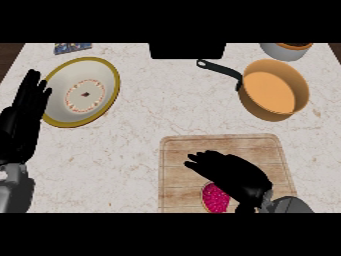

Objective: Pick the cupcake from the cutting board and place it in the pot

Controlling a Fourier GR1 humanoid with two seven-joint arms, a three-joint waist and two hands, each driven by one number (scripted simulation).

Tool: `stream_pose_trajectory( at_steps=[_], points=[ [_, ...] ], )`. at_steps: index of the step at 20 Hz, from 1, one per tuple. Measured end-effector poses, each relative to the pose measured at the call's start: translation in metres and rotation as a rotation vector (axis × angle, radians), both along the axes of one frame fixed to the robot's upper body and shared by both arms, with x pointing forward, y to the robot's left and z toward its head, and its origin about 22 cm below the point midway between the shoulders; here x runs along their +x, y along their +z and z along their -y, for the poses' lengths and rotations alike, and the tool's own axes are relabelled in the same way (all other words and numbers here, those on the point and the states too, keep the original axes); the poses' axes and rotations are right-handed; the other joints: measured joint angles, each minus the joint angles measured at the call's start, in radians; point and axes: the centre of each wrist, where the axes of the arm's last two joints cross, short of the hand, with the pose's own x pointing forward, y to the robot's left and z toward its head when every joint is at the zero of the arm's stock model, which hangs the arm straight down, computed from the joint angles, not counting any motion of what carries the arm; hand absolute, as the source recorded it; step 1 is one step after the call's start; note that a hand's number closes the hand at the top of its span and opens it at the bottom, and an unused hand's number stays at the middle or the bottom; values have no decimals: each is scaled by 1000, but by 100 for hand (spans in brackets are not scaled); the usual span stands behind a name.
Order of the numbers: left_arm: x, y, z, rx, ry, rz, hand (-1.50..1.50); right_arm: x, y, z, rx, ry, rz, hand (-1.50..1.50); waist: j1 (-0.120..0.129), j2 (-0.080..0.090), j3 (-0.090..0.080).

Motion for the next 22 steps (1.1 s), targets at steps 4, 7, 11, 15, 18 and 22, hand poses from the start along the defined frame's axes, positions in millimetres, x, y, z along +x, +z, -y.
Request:
stream_pose_trajectory(
  at_steps=[4, 7, 11, 15, 18, 22],
  points=[
    [8, 1, 2, -2, -1, 5, 0, 4, -16, 4, -5, 0, -5, 150, -1, 0, 0],
    [10, 5, 1, -3, 0, 3, 0, 6, -18, -3, -17, 70, 23, 150, 0, 0, 0],
    [9, 2, -1, -1, 1, 5, 0, 4, -29, -2, -7, 124, 56, 150, 0, 0, 0],
    [10, -2, -1, -3, 1, 4, 0, 0, -38, -6, -1, 150, 73, 150, -1, -3, -2],
    [8, 2, 1, -3, 0, 4, 0, 6, -33, -23, -12, 80, 74, 150, 0, -3, -3],
    [10, 5, 7, -8, -13, 9, 0, 28, -20, -41, -21, -214, 96, 150, 15, 3, -2]
  ],
)
